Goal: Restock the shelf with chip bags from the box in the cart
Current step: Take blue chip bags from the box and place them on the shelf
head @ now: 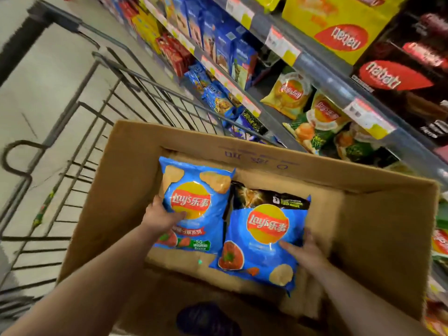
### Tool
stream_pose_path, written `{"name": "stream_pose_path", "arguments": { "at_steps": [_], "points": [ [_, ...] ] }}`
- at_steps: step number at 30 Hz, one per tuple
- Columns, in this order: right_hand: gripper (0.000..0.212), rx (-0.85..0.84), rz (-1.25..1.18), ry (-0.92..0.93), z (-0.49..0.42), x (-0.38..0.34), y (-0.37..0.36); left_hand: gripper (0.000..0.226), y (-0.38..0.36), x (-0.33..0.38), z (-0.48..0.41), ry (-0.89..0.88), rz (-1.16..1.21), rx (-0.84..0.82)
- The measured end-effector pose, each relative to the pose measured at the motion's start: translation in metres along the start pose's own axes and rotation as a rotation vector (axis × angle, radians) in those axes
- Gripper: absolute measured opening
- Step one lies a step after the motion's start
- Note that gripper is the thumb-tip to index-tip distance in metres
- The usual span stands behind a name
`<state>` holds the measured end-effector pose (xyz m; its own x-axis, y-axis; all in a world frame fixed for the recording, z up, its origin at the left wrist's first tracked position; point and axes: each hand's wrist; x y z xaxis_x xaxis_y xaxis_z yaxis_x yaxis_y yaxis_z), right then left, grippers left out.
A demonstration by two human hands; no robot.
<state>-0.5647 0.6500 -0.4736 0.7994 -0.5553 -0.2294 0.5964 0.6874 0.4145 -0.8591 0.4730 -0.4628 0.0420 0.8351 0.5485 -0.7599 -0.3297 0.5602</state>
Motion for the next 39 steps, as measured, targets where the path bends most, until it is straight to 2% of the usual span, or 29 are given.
{"name": "stream_pose_path", "arguments": {
  "at_steps": [2,6,12,15,18,20,22,24,32,39],
  "points": [
    [0.064,-0.049,-0.057,-0.012,-0.006,0.004,-0.002,0.107,-0.001,-0.005,-0.008,0.032,0.181,0.023],
    [0.070,-0.067,-0.148,-0.046,-0.009,0.002,-0.002,0.081,-0.005,-0.012,-0.019,0.109,0.380,-0.036],
    [0.060,-0.085,-0.257,-0.040,-0.002,0.004,-0.005,0.078,-0.004,-0.009,-0.022,0.112,0.416,-0.094],
    [0.061,-0.092,-0.342,-0.050,0.002,0.007,-0.009,0.087,0.001,-0.011,-0.016,0.117,0.414,-0.202],
    [0.062,-0.115,-0.400,-0.027,0.010,0.008,-0.012,0.064,0.000,-0.013,-0.012,0.111,0.420,-0.213],
    [0.066,-0.148,-0.411,-0.018,0.014,0.010,-0.015,0.057,-0.004,-0.015,-0.010,0.103,0.435,-0.193],
    [0.042,-0.158,-0.421,0.001,0.018,0.013,-0.017,0.053,-0.006,-0.016,-0.005,0.083,0.449,-0.173],
    [0.032,-0.148,-0.433,0.023,0.023,0.016,-0.021,0.056,-0.007,-0.018,-0.001,0.060,0.463,-0.162],
    [0.046,-0.013,-0.416,0.124,0.064,0.019,-0.025,0.049,0.003,-0.002,0.041,-0.149,0.485,-0.085],
    [0.053,0.118,-0.435,0.277,0.135,0.016,-0.005,0.042,0.037,0.021,0.082,-0.310,0.507,-0.131]
  ]
}}
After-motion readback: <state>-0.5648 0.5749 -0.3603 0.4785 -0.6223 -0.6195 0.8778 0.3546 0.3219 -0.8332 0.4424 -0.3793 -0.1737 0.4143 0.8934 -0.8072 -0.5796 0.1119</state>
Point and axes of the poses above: each hand's wrist, its own z-axis away from the middle knuckle, its own y-axis out of the back of the hand, x = y × z, and after that the axes turned 14 degrees about -y, right-handed
